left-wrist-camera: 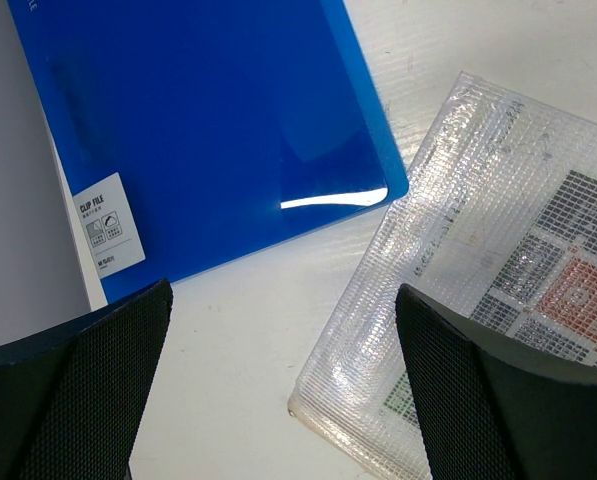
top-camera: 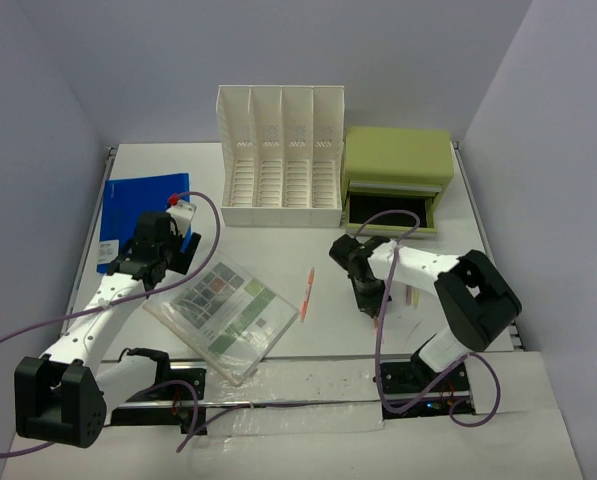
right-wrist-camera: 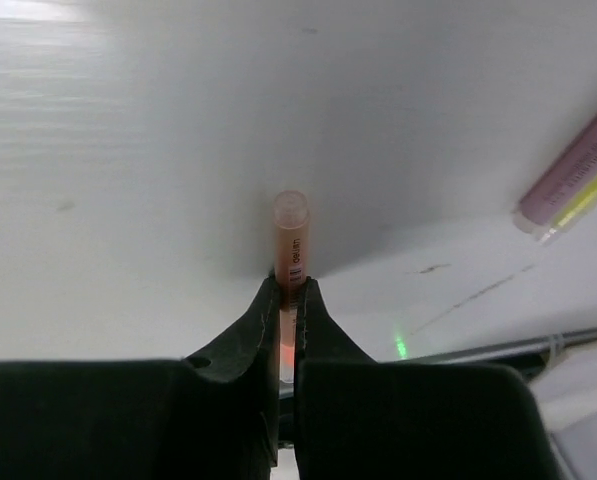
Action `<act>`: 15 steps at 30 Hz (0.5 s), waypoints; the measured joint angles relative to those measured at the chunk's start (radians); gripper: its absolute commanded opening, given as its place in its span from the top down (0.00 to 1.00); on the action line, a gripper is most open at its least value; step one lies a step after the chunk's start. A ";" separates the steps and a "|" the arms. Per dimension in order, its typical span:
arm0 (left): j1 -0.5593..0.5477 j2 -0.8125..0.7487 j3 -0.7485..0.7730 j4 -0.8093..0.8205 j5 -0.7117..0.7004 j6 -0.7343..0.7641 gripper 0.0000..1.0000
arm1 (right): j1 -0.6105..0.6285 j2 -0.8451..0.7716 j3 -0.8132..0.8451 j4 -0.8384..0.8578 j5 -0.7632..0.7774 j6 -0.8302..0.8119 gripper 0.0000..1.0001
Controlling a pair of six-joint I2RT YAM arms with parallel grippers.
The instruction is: Organize the desk
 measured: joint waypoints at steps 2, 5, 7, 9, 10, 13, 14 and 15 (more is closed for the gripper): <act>0.000 0.000 0.000 -0.001 0.000 0.000 0.01 | 0.026 -0.052 0.009 0.022 -0.008 -0.002 1.00; -0.001 0.000 0.000 -0.003 0.000 0.000 0.01 | 0.031 -0.217 0.041 0.092 -0.034 0.002 1.00; -0.001 0.000 0.000 -0.003 0.000 0.000 0.01 | -0.004 -0.356 0.065 0.194 -0.080 0.016 1.00; -0.001 0.000 0.000 -0.003 0.000 0.000 0.01 | -0.081 -0.485 0.062 0.343 -0.151 0.055 1.00; -0.001 0.000 0.000 -0.004 0.000 0.000 0.01 | -0.139 -0.540 0.052 0.429 -0.194 0.088 1.00; -0.002 0.000 0.000 -0.006 0.000 0.000 0.01 | -0.348 -0.632 0.000 0.663 -0.253 0.218 1.00; -0.005 0.000 0.001 -0.009 0.000 0.000 0.01 | -0.399 -0.633 -0.016 0.722 -0.251 0.258 1.00; -0.008 0.001 0.005 -0.017 0.001 0.000 0.01 | -0.444 -0.624 -0.033 0.777 -0.251 0.303 1.00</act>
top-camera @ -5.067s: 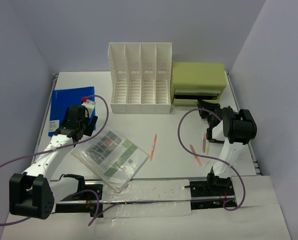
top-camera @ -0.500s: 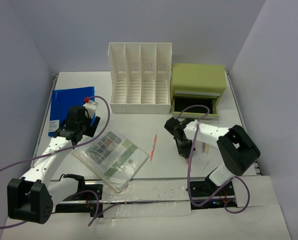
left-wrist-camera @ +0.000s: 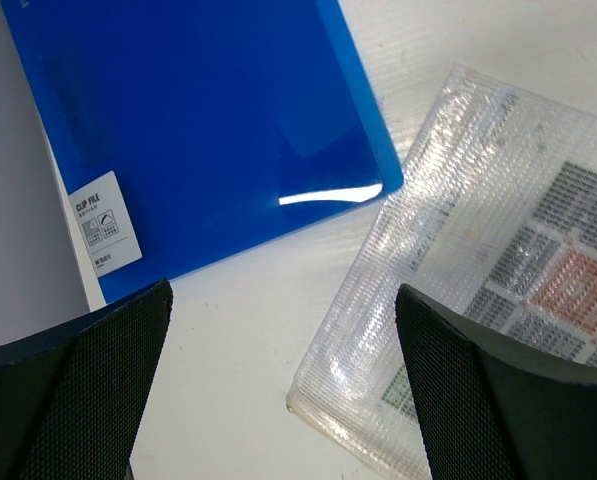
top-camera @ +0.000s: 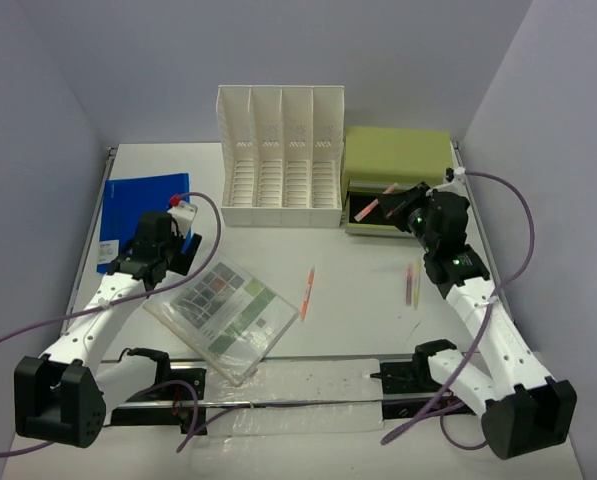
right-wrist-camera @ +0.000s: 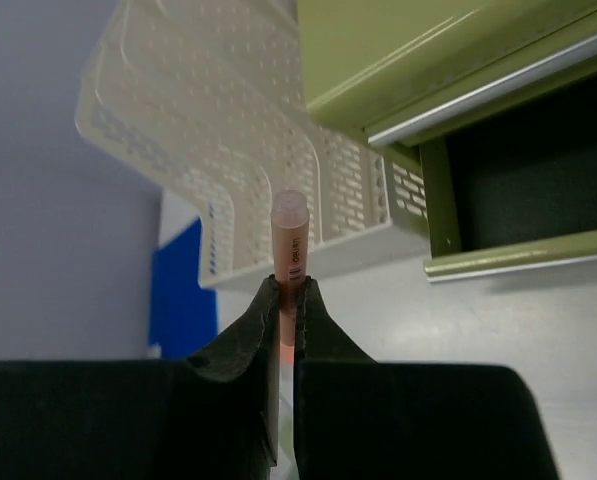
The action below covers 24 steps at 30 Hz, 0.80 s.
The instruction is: Organize the desk
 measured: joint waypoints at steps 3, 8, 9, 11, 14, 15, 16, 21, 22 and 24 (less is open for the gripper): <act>-0.035 0.026 0.057 -0.062 0.017 0.003 0.01 | -0.078 0.082 -0.038 0.115 -0.003 0.119 1.00; -0.251 0.102 0.235 -0.160 0.015 0.013 0.01 | -0.163 0.249 -0.060 0.183 0.015 0.233 1.00; -0.313 0.117 0.268 -0.173 0.013 0.015 0.01 | -0.173 0.271 -0.061 0.191 0.018 0.250 1.00; -0.434 0.164 0.337 -0.209 0.013 0.015 0.01 | -0.198 0.300 -0.069 0.221 0.027 0.278 1.00; -0.575 0.272 0.427 -0.246 0.038 0.008 0.01 | -0.234 0.332 -0.078 0.260 0.047 0.307 1.00; -0.609 0.316 0.456 -0.262 0.050 0.004 0.01 | -0.246 0.348 -0.078 0.278 0.052 0.313 1.00; -0.640 0.360 0.480 -0.266 0.061 -0.001 0.01 | -0.259 0.369 -0.078 0.297 0.053 0.317 0.97; -0.735 0.546 0.551 -0.287 0.116 -0.029 0.01 | -0.309 0.492 -0.072 0.339 0.039 0.339 0.65; -0.747 0.586 0.566 -0.287 0.126 -0.037 0.01 | -0.317 0.524 -0.068 0.346 0.026 0.341 0.59; -0.762 0.666 0.599 -0.280 0.145 -0.054 0.01 | -0.326 0.572 -0.063 0.359 -0.004 0.341 0.52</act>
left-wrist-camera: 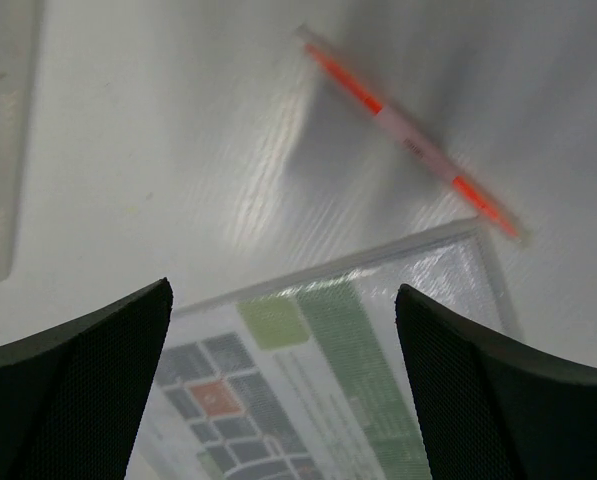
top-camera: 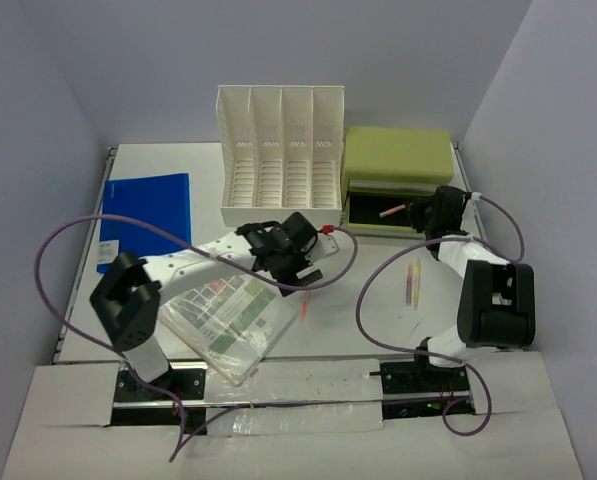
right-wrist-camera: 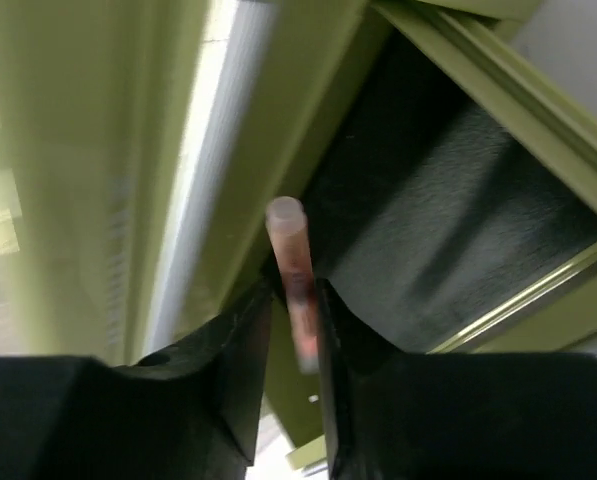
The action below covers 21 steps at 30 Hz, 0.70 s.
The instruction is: Organize the desk
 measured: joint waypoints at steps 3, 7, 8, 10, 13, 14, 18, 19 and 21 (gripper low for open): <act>-0.013 0.112 0.037 0.003 0.037 -0.027 0.01 | -0.005 0.039 0.001 0.002 -0.039 -0.008 0.49; -0.015 0.209 0.071 0.001 0.079 -0.059 0.01 | -0.005 0.040 0.017 0.000 -0.067 -0.054 0.46; -0.014 0.220 0.078 0.000 0.091 -0.067 0.01 | -0.005 0.036 0.023 -0.003 -0.067 -0.066 0.46; -0.013 0.232 0.095 -0.005 0.123 -0.080 0.01 | -0.005 0.009 0.028 -0.012 -0.062 -0.100 0.46; -0.014 0.246 0.130 -0.009 0.180 -0.101 0.02 | -0.005 -0.056 0.028 -0.032 -0.050 -0.146 0.46; -0.014 0.250 0.140 -0.009 0.198 -0.107 0.02 | -0.005 -0.080 0.028 -0.035 -0.044 -0.160 0.46; -0.014 0.274 0.161 -0.019 0.254 -0.131 0.05 | -0.005 -0.179 0.021 -0.042 -0.020 -0.211 0.46; -0.014 0.285 0.165 -0.024 0.261 -0.133 0.06 | -0.005 -0.203 0.017 -0.047 -0.014 -0.221 0.46; -0.014 0.307 0.174 -0.037 0.261 -0.135 0.08 | -0.005 -0.247 0.008 -0.050 -0.002 -0.241 0.46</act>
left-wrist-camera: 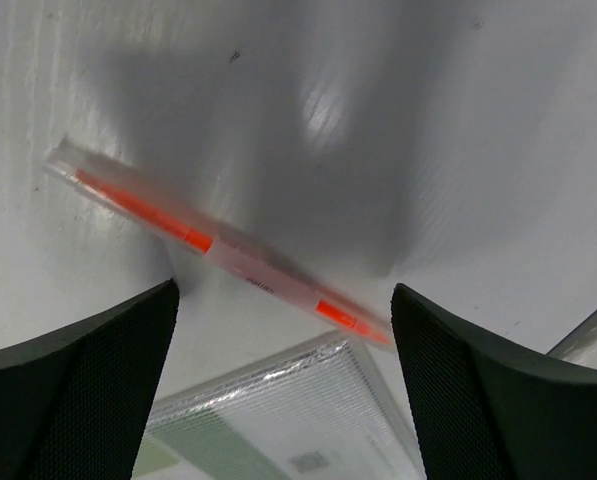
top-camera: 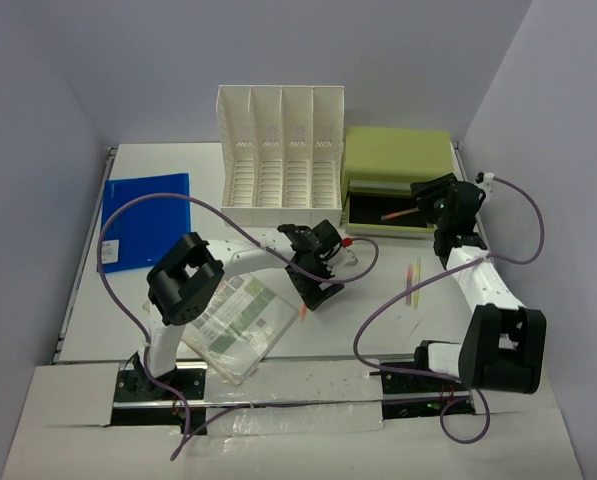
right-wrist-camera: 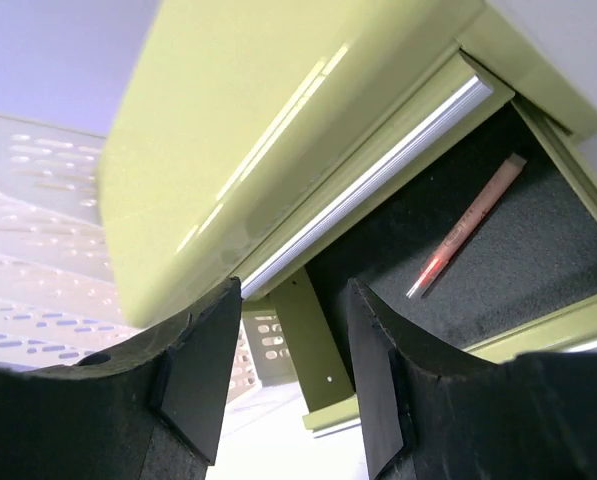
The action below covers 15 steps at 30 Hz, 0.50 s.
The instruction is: Organize the desk
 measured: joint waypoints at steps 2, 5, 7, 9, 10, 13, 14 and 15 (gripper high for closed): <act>0.000 0.011 0.015 -0.013 -0.006 -0.005 0.15 | 0.000 -0.035 -0.010 -0.006 0.010 -0.015 0.46; 0.000 0.018 0.021 -0.016 -0.023 -0.009 0.37 | 0.000 -0.069 -0.030 -0.010 0.016 -0.028 0.47; 0.000 0.025 0.027 -0.019 -0.030 -0.010 0.60 | 0.000 -0.087 -0.044 -0.015 0.017 -0.032 0.48; 0.001 0.032 0.034 -0.024 -0.033 -0.012 0.75 | 0.000 -0.103 -0.058 -0.022 0.018 -0.036 0.48; 0.002 0.036 0.038 -0.027 -0.029 -0.014 0.82 | 0.000 -0.113 -0.064 -0.027 0.020 -0.040 0.48; 0.002 0.047 0.054 -0.033 -0.024 -0.019 0.98 | 0.000 -0.153 -0.075 -0.047 0.028 -0.054 0.48; 0.002 0.048 0.056 -0.036 -0.022 -0.020 1.00 | 0.000 -0.168 -0.078 -0.051 0.031 -0.059 0.48; 0.002 0.049 0.058 -0.038 -0.020 -0.021 1.00 | 0.000 -0.183 -0.080 -0.057 0.032 -0.064 0.48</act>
